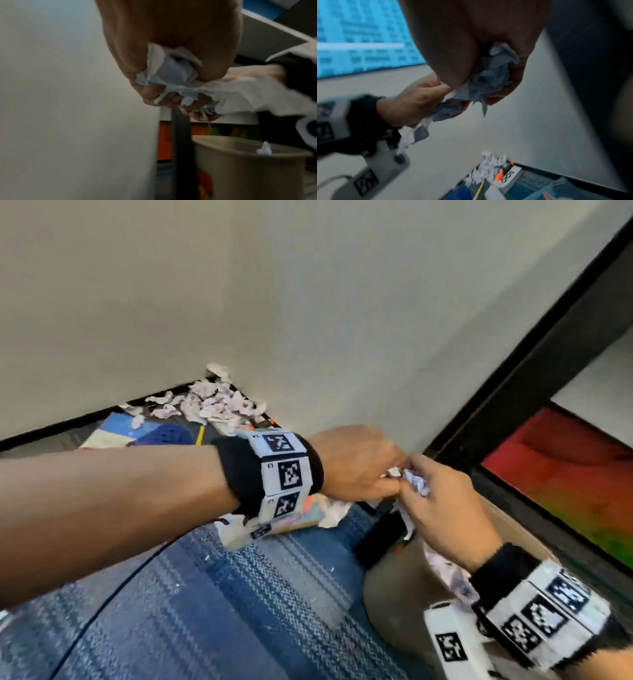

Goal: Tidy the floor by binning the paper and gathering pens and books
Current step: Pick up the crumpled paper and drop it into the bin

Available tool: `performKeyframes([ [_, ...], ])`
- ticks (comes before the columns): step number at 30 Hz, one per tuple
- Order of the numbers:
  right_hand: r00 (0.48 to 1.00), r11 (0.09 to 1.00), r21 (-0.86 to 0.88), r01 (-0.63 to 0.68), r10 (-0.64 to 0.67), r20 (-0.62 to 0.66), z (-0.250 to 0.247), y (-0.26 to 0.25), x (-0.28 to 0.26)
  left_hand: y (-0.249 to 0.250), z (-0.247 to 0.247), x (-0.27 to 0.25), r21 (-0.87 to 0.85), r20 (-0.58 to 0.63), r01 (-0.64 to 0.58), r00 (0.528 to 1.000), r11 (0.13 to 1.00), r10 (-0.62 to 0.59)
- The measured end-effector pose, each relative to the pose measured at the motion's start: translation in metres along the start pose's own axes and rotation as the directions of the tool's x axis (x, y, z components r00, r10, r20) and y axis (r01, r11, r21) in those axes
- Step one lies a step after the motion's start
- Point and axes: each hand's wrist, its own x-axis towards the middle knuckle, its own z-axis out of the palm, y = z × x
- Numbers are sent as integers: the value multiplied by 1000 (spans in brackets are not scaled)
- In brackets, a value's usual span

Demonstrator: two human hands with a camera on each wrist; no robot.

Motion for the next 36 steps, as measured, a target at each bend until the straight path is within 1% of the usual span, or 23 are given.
performKeyframes([
  [2,993,997,-24,-69,67,-93,-32,37,-25,37,11,40,-65,-31,-35,999,997,33],
  [4,977,987,-35,-154,147,-153,-60,73,-43,70,28,79,-118,-38,-65,997,991,61],
  [5,969,980,-32,-195,187,-163,-71,88,-48,82,36,95,-116,-35,-84,996,990,80],
  [7,948,959,-5,-283,279,-156,-85,119,-61,105,56,124,-79,26,-101,994,992,104],
  [9,925,930,46,-365,368,-99,-89,142,-70,119,78,145,-78,99,-56,993,995,63],
  [10,916,916,43,-398,400,-38,-87,149,-71,122,87,149,-99,135,-22,990,995,35],
  [11,903,901,63,-430,428,40,-85,156,-74,124,97,154,-129,196,20,981,991,6],
  [12,879,868,139,-476,463,117,-82,161,-76,125,105,157,-166,274,74,961,983,-26],
  [13,852,820,235,-521,488,190,-79,160,-75,120,107,156,-184,372,130,927,974,-53],
  [14,827,761,325,-562,502,254,-77,159,-76,117,107,155,-173,474,168,878,971,-68],
  [15,820,726,382,-571,489,296,-76,160,-76,114,104,155,-159,550,191,832,969,-73],
  [16,834,735,398,-549,451,317,-76,162,-75,111,100,154,-153,591,203,803,967,-75],
  [17,853,762,390,-516,416,316,-76,164,-73,108,93,152,-168,594,203,802,965,-66],
  [19,878,834,303,-461,380,291,-78,163,-67,101,79,147,-219,536,187,843,958,-42],
  [20,890,872,230,-432,371,263,-81,161,-62,97,70,145,-232,495,169,868,958,-34],
  [21,906,907,159,-390,348,239,-84,157,-55,91,61,143,-233,467,162,884,959,-36],
  [23,940,953,45,-301,288,181,-90,144,-42,79,42,138,-218,441,151,896,964,-40],
  [26,982,988,4,-157,155,106,-95,107,-18,50,16,120,-107,431,156,898,982,-95],
  [28,995,997,-45,-60,64,78,-89,80,-1,25,8,105,39,449,181,876,983,-179],
  [29,997,997,-72,-7,12,71,-80,65,11,8,5,93,120,463,206,854,971,-239],
  [31,994,992,-109,64,-53,97,-59,35,31,-27,8,69,257,484,245,804,935,-344],
  [33,986,986,-139,92,-71,150,-37,10,47,-58,12,47,338,484,275,769,900,-417],
  [36,962,968,-220,118,-57,268,10,-26,74,-115,27,5,383,475,327,733,864,-487],
])
